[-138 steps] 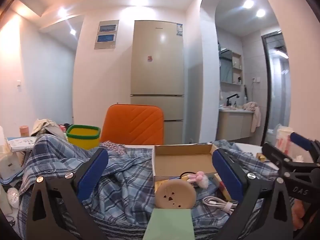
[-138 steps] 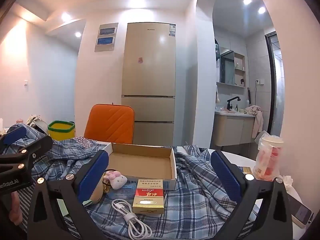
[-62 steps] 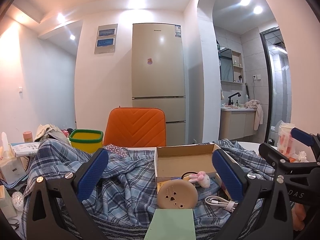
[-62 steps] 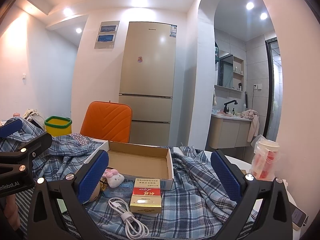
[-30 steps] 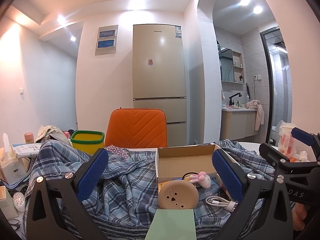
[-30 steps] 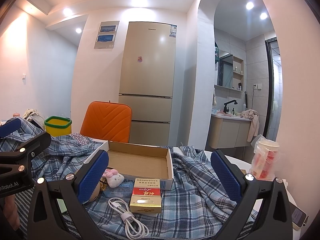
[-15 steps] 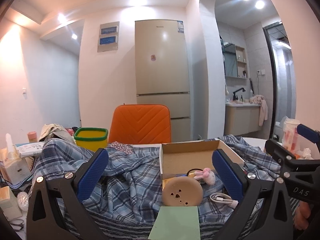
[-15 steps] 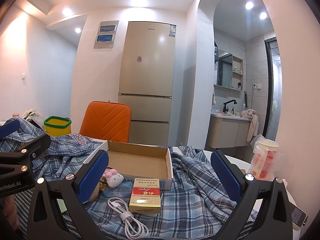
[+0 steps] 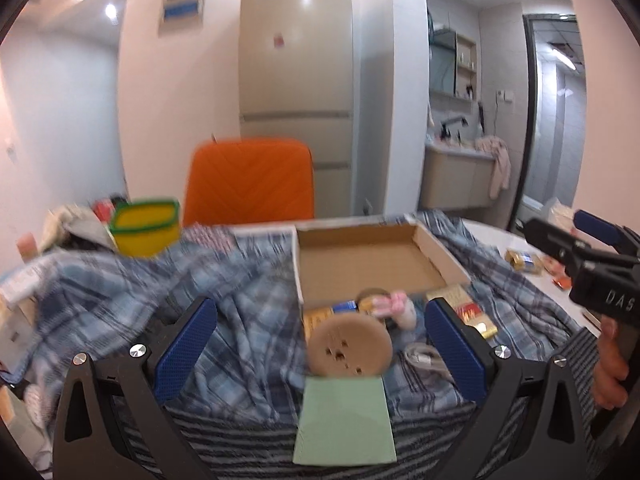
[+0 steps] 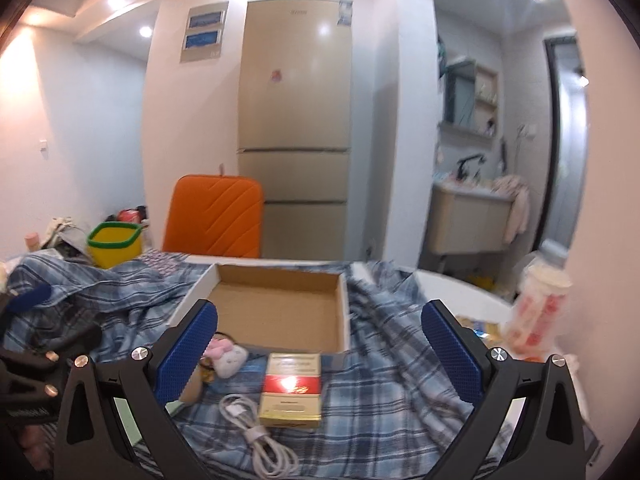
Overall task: Organize soft objects
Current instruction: 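Grasp the mint-green card with the left tool while the right tool moves toward the white cable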
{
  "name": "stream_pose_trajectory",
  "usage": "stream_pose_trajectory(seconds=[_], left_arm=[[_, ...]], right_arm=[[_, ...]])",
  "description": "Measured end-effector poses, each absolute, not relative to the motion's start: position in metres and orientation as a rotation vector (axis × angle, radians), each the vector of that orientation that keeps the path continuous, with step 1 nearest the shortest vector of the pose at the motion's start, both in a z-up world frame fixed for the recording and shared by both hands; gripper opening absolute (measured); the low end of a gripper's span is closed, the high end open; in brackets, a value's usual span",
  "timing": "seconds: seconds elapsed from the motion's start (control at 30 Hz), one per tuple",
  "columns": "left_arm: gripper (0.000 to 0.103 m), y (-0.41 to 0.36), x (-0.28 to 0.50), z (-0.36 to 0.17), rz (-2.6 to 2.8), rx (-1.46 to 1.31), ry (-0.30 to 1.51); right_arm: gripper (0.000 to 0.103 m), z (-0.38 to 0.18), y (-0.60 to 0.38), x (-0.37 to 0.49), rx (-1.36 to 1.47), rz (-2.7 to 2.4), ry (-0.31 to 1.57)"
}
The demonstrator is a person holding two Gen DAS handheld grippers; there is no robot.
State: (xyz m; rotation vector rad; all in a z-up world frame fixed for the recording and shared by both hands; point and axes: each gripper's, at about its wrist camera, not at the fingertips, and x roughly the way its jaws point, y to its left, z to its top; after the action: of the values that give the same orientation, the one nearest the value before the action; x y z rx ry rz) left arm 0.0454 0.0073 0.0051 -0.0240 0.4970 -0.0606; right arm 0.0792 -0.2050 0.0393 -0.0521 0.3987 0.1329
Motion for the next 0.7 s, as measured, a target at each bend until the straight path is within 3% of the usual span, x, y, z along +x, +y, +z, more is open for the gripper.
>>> stream_pose_trajectory(seconds=[0.47, 0.7], left_arm=[[0.101, -0.004, 0.073, -0.053, -0.121, -0.002, 0.819], [0.078, -0.008, 0.085, -0.078, -0.158, -0.002, 0.968]], right_arm=[[0.103, -0.015, -0.202, 0.103, -0.041, 0.177, 0.584], [0.103, -0.025, -0.187, 0.103, -0.095, 0.221, 0.621]])
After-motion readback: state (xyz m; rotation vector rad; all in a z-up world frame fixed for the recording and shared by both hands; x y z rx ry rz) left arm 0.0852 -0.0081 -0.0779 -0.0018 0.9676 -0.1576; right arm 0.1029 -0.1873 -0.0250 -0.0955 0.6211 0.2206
